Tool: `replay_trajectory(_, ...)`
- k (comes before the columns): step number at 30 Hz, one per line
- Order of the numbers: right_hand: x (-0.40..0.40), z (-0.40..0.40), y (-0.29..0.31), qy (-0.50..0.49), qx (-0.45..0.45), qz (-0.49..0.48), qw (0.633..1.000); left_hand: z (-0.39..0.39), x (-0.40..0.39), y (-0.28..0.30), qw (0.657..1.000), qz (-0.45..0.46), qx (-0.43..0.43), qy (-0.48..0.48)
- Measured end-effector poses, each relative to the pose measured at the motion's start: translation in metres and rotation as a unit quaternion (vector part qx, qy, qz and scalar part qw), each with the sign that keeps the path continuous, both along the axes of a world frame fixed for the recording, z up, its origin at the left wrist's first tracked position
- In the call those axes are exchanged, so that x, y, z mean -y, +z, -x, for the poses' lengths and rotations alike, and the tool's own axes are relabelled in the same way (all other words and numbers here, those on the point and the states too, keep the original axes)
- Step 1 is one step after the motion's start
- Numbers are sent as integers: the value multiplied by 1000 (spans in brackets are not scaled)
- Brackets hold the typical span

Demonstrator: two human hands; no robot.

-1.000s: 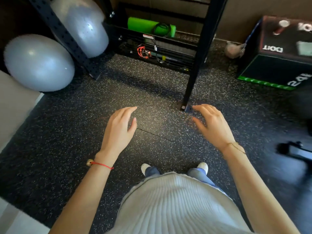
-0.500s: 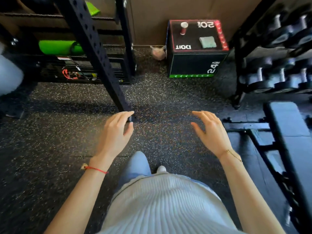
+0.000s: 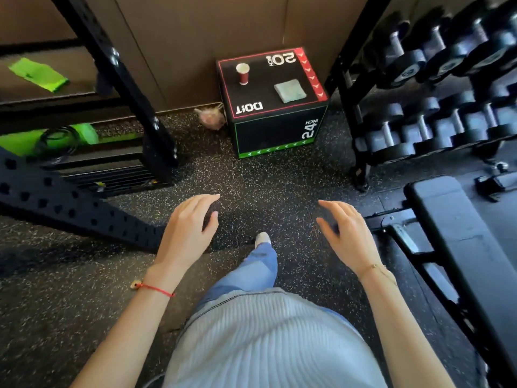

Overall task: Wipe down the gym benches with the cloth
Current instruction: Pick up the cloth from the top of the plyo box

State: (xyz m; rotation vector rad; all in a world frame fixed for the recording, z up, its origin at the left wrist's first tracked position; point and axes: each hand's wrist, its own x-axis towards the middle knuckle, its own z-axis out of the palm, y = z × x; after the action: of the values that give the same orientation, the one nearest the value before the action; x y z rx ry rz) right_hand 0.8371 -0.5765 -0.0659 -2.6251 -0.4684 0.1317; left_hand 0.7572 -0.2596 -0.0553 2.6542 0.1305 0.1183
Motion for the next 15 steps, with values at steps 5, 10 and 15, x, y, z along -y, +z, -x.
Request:
replay_trajectory(5,-6,-121,11,-9,14,9,1000,-130,-5,11,1000,4,22,-19)
replay_trajectory(10,-14,-215,13,-26,25,-8,999,-233,-7,23,999,0,5,-37)
replay_trajectory(15,-19,-306,1,-34,13,-13,999,-327,-8,17,999,1,-12,-46)
